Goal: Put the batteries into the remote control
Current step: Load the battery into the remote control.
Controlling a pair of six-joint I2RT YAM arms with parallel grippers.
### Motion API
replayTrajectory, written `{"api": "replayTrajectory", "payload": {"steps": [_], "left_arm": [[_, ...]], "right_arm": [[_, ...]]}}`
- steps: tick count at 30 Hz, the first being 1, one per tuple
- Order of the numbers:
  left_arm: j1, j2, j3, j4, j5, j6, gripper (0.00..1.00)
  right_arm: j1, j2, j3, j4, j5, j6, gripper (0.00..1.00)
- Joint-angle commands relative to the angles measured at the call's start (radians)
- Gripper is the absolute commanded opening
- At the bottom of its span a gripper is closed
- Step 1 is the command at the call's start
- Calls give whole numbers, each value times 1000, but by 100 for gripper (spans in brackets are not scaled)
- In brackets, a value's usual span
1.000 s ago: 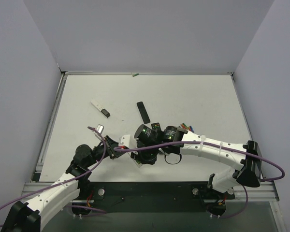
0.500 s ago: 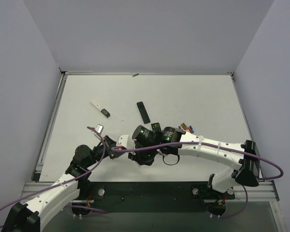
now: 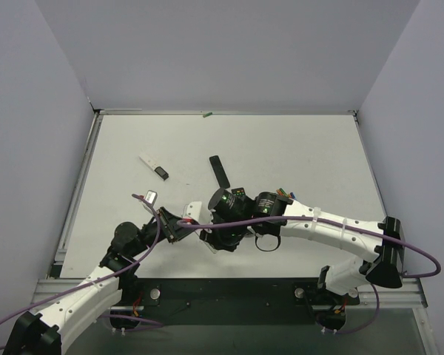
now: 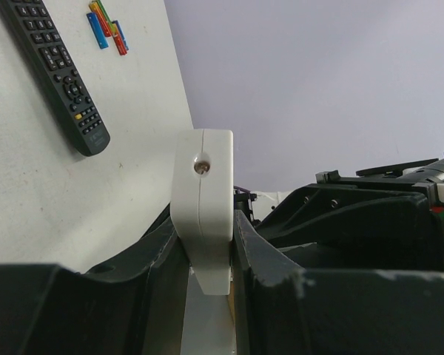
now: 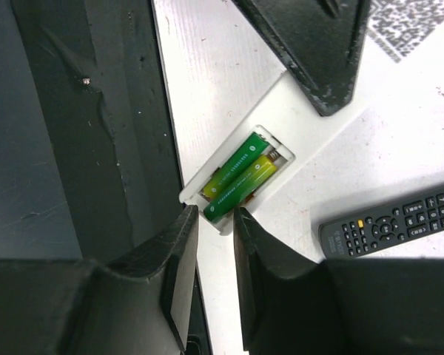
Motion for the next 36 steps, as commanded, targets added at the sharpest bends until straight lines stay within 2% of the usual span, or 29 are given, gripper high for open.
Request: {"api": "replayTrajectory", "payload": {"steps": [1, 5, 15, 17, 22, 27, 33, 34, 36], "left_arm": [[2, -17, 16, 46, 0, -28, 0], [2, -21, 11, 34, -12, -32, 0], [2, -15, 11, 36, -8, -32, 0], [2, -12, 16, 37, 0, -27, 0], [4, -1, 34, 43, 28, -15, 0], [4, 12, 59, 34, 54, 2, 0], [2, 42, 91, 34, 94, 25, 0], [2, 45, 95, 34, 98, 31, 0], [2, 52, 102, 36, 107, 33, 0]], "right_arm": [[-13, -46, -14, -30, 17, 1, 23], [-15, -57, -6, -31, 16, 12, 28], [-19, -111, 0, -18, -5, 23, 31], [-25, -123, -5, -14, -24, -6, 34], [-44, -157, -45, -1, -91, -152, 49], [-85, -184, -74, 19, -139, -270, 51], [-87, -201, -106, 26, -266, -416, 53], [-88, -195, -103, 28, -282, -426, 60], [-88, -189, -99, 34, -305, -434, 63]]}}
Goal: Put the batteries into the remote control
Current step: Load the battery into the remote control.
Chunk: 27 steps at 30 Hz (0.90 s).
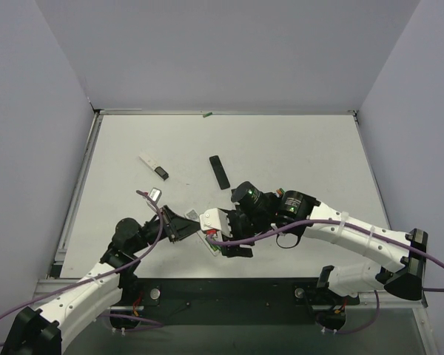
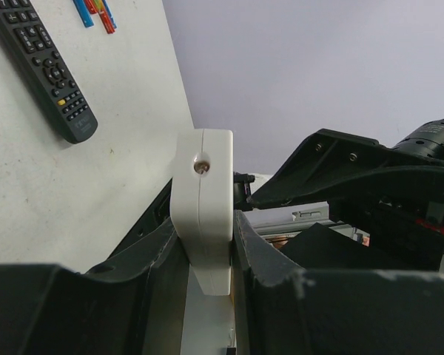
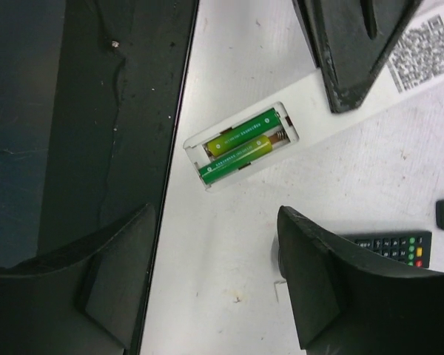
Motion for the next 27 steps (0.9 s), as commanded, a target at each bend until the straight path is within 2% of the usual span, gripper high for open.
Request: {"api": "replayTrajectory", "payload": {"steps": [1, 5, 13, 27], "left_arm": [[2, 10, 69, 47, 46, 31, 0], [4, 19, 77, 47, 56, 34, 0], [2, 36, 89, 53, 75, 43, 0], [2, 30, 100, 40, 90, 43, 0]], "right_arm": [[1, -7, 7, 30, -112, -99, 64], [4, 8, 14, 38, -128, -107, 63], [6, 11, 11, 64, -164, -125, 49], [18, 50, 7, 64, -198, -151, 41]]}}
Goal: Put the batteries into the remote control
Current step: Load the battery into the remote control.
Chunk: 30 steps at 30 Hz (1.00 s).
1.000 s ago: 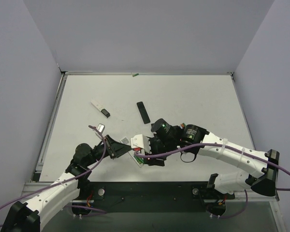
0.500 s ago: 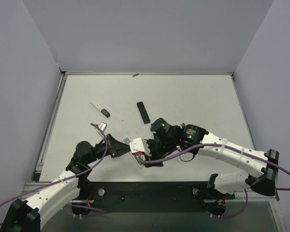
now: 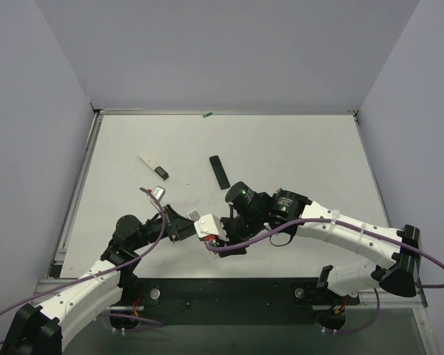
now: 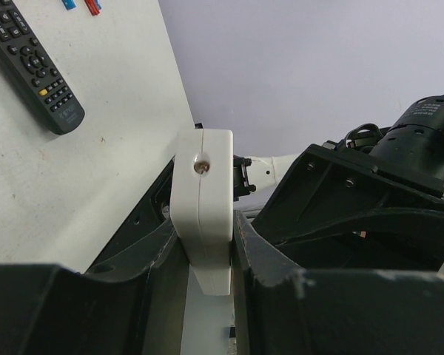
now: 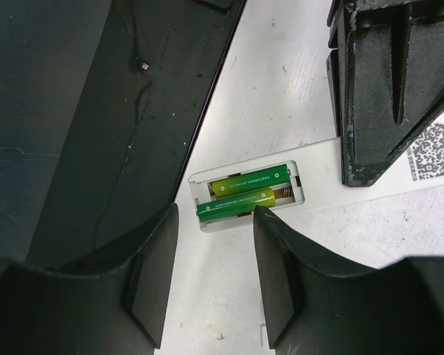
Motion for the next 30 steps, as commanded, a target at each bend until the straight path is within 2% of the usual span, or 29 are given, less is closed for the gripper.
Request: {"api": "replayTrajectory", "payload": {"steps": [1, 30], "left_arm": [[2, -10, 61, 41, 18, 11, 0], [2, -5, 51, 116, 23, -58, 0]], "right_arm": [[11, 7, 8, 11, -49, -29, 40], [45, 51, -10, 19, 65, -42, 34]]}}
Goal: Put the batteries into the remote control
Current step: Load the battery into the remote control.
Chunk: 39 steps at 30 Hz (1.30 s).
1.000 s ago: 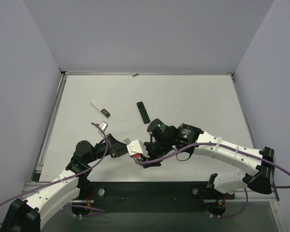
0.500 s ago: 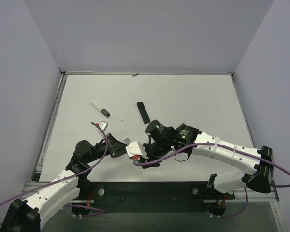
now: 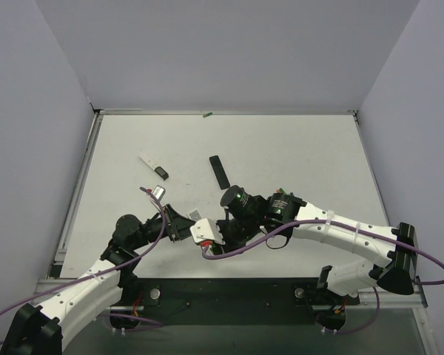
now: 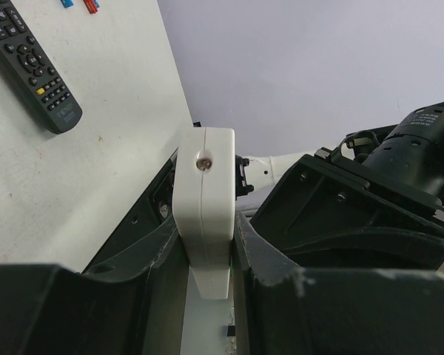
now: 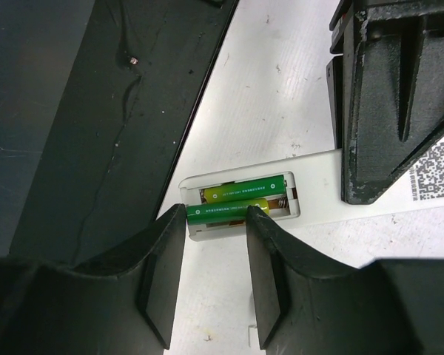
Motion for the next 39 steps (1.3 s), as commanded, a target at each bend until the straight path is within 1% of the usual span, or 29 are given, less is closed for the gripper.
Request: {"api": "replayTrajectory", "payload": {"steps": [1, 11, 18, 21, 25, 32, 36, 39], "left_arm": [[2, -9, 41, 114, 14, -49, 0], [2, -5, 38, 123, 14, -69, 0], [2, 7, 43, 118, 20, -80, 0], [2, 4, 54, 120, 28, -80, 0], [2, 5, 60, 132, 36, -92, 0], [2, 16, 48, 215, 39, -146, 0], [0, 14, 48, 229, 39, -158, 0], [-1, 8, 51, 233, 37, -166, 0]], "right_arm": [[15, 26, -10, 3, 27, -17, 34], [25, 29, -28, 23, 89, -18, 34], [23, 46, -32, 30, 103, -26, 33], [25, 56, -32, 32, 110, -28, 30], [22, 70, -35, 40, 132, -31, 29], [22, 90, -45, 64, 172, -26, 25], [20, 105, -53, 81, 193, -15, 21], [20, 119, -56, 93, 199, -5, 20]]}}
